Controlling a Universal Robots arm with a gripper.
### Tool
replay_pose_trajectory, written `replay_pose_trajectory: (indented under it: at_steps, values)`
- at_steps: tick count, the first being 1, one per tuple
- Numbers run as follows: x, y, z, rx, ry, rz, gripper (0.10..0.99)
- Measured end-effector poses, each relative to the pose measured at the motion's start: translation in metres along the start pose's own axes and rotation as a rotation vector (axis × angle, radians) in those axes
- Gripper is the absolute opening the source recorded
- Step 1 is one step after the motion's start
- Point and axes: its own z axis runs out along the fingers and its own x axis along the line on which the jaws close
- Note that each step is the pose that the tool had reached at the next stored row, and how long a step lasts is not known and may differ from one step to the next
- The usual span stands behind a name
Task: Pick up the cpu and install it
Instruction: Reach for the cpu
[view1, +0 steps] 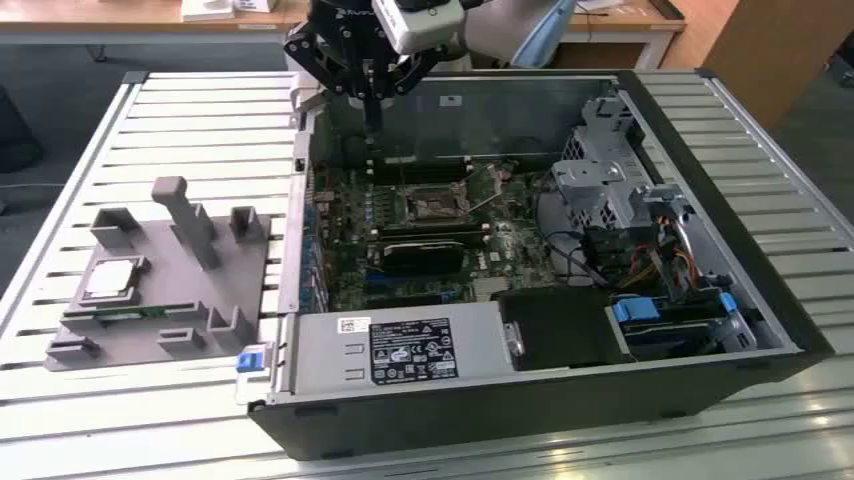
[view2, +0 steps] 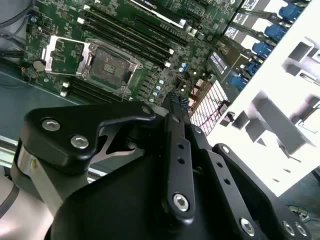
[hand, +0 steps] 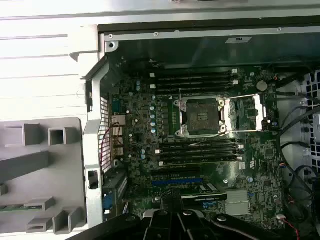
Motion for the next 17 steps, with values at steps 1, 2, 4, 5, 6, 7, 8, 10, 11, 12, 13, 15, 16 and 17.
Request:
replay_pose_trajectory:
  at_steps: [1,2,4,5,6,7,8,10,11,12,13,15,16,17]
  values:
    - [0.0,0.0,0.0,0.0,0.0,0.0,0.106]
    - [0.0,0.0,0.0,0.0,0.0,0.0,0.106]
    - [0.0,0.0,0.0,0.0,0.0,0.0,0.106]
    - [0.0,0.0,0.0,0.0,0.0,0.0,0.106]
    - [0.0,0.0,0.0,0.0,0.0,0.0,0.106]
    - [0.0,0.0,0.0,0.0,0.0,0.0,0.106]
    - [0.0,0.0,0.0,0.0,0.0,0.0,0.106]
    - [0.0,0.0,0.0,0.0,0.0,0.0,0.106]
    - [0.0001,0.0,0.0,0.0,0.0,0.0,0.106]
    - [0.0004,0.0,-0.0001,0.0,0.0,0.0,0.106]
    - [0.0018,-0.0001,-0.0001,0.0,0.0001,0.0,0.106]
    - [0.0035,-0.0003,-0.0001,0.0,0.0,0.0,0.106]
    - [0.0044,-0.0003,-0.0002,0.0,0.0,0.0,0.106]
    - [0.0055,-0.0004,-0.0002,0.0,0.0,0.0,0.106]
